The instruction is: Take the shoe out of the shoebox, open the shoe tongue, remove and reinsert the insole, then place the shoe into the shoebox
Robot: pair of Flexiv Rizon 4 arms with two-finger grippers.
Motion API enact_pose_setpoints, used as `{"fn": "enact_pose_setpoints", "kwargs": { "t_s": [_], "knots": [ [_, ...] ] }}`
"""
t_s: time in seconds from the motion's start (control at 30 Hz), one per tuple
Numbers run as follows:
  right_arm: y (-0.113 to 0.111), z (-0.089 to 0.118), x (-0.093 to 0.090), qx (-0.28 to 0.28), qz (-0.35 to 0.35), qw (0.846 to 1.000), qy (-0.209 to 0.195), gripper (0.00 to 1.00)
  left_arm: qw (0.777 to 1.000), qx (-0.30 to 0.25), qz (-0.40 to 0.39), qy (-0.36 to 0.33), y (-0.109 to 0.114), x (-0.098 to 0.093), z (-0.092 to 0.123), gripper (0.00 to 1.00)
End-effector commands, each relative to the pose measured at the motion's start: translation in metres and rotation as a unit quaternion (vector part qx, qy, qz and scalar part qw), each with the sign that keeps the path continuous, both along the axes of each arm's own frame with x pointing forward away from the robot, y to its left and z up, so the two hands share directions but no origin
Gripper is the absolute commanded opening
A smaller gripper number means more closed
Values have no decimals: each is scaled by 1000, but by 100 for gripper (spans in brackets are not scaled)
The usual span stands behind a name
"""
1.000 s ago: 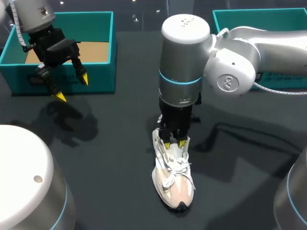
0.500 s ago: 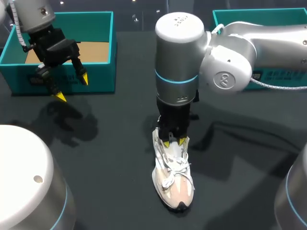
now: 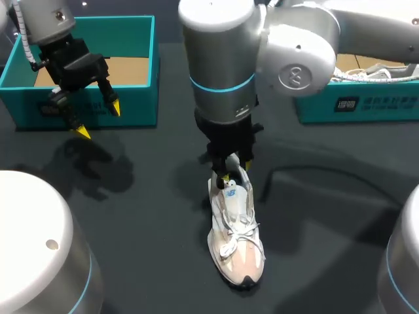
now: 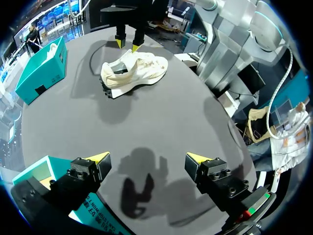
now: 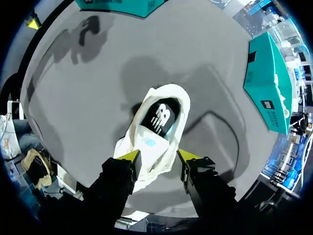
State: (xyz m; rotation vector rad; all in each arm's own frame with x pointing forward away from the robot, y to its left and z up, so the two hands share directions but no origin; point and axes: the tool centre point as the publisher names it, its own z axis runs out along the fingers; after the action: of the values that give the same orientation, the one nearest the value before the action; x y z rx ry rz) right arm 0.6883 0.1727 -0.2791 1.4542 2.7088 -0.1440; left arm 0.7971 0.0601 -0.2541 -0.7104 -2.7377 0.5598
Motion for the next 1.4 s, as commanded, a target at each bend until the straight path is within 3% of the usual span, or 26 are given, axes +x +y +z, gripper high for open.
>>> {"fn": "enact_pose_setpoints", "kwargs": {
  "t_s": [0.03, 0.1, 0.13, 0.2, 0.53, 0.8, 1.0, 1.4],
  "knots": [
    [6, 18, 9, -43, 146, 988, -41, 68, 1000, 1, 0, -1, 0, -1, 0, 100],
    [5, 21, 13, -36, 209, 975, -73, 97, 1000, 1, 0, -1, 0, -1, 0, 100],
    [4, 24, 14, -15, 244, 965, -92, 100, 1000, 1, 0, -1, 0, -1, 0, 100],
    [3, 31, 15, 41, 303, 946, -109, 100, 1000, 1, 0, -1, 0, -1, 0, 100],
    [3, 31, 15, 41, 303, 946, -109, 100, 1000, 1, 0, -1, 0, -1, 0, 100],
    [14, 24, 38, 15, 390, 915, -99, 100, 1000, 1, 0, -1, 0, -1, 0, 100],
    [19, 13, 53, 4, 441, 893, -95, 100, 1000, 1, 0, -1, 0, -1, 0, 100],
    [14, -20, 76, 10, 475, 876, -82, 100, 1000, 1, 0, -1, 0, -1, 0, 100]
  ]
}}
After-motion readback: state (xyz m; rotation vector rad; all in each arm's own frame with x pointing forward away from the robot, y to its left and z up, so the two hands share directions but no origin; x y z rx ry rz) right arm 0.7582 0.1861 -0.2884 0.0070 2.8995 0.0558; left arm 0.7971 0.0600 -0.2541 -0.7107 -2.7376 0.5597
